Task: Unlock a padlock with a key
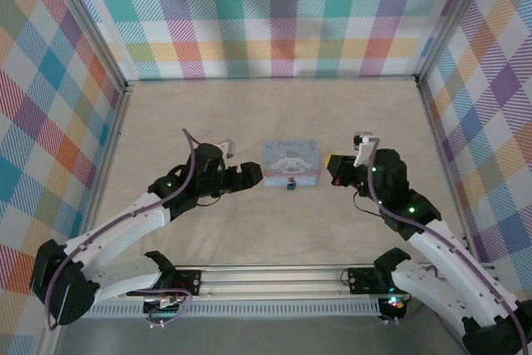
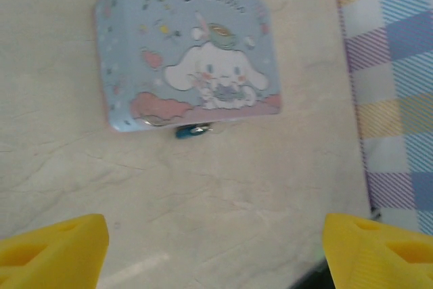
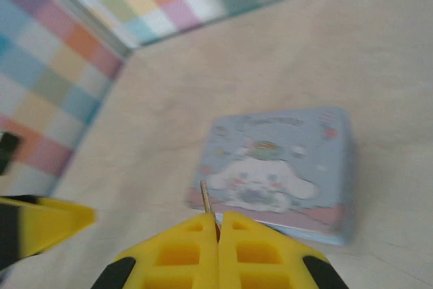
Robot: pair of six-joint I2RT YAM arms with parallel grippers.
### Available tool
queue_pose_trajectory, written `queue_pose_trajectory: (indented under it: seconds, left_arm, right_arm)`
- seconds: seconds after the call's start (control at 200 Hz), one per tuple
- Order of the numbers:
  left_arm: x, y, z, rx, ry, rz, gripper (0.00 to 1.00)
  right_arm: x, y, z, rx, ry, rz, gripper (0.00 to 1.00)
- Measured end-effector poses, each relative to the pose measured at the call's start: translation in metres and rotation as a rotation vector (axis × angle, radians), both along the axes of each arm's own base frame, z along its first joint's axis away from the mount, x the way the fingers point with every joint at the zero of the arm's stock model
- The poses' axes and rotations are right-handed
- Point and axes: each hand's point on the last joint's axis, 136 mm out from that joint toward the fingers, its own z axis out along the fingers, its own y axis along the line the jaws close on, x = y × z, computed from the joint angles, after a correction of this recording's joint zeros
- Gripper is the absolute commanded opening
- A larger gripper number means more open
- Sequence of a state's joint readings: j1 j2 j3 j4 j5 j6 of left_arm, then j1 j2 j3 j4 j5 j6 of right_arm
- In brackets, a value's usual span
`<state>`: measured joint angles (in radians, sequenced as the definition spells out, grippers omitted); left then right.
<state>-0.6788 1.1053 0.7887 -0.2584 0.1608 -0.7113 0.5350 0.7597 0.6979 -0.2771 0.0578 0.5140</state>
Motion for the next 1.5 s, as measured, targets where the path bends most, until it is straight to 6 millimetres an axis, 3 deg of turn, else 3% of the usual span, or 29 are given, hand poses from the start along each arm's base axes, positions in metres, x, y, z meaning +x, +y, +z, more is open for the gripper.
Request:
queue_pose_trajectory:
  seconds: [0.215,0.405,0.72,0.915,1.15,1.5]
  left_arm:
    - [0.024,-0.005,-0.043,0.115,0.062,0.033,0.91]
    - [0.064,-0.01,-0.059,0.131,0.078,0.078,0.92]
    - [0.104,-0.028,-0.083,0.106,0.118,0.076,0.91]
    - [0.116,-0.04,-0.094,0.092,0.144,0.054,0.91]
    - [0.135,-0.05,-0.083,0.059,0.127,0.049,0.9]
    - [0.159,-0.048,-0.079,0.051,0.111,0.061,0.9]
  right_arm:
    - [0.033,-0.026,-0.059,-0.204,0.121,-0.151,0.0]
    - [0.063,-0.045,-0.099,-0.3,0.224,-0.231,0.0]
    - [0.087,-0.036,-0.144,-0.327,0.32,-0.217,0.0]
    - [0.086,-0.02,-0.144,-0.283,0.325,-0.176,0.0]
    - [0.074,0.006,-0.146,-0.263,0.322,-0.103,0.0]
    - [0.059,0.025,-0.147,-0.24,0.33,-0.069,0.0]
